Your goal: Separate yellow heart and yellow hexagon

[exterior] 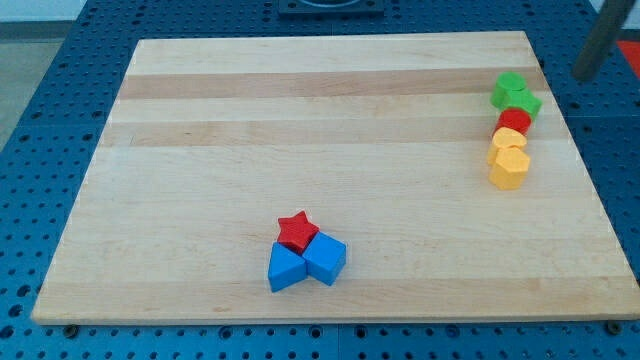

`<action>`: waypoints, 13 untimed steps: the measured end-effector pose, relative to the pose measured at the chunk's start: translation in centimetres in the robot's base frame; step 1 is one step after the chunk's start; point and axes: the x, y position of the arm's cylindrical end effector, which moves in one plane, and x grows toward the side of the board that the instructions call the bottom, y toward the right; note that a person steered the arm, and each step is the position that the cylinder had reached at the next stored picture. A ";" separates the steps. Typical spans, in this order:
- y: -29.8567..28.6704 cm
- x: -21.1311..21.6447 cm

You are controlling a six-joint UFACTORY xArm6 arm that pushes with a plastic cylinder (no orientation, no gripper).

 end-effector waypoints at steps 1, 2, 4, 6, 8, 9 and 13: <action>-0.2 6.1; -0.2 8.5; -9.9 8.5; -15.8 12.6; -15.0 17.8; -15.0 17.8; -12.2 16.8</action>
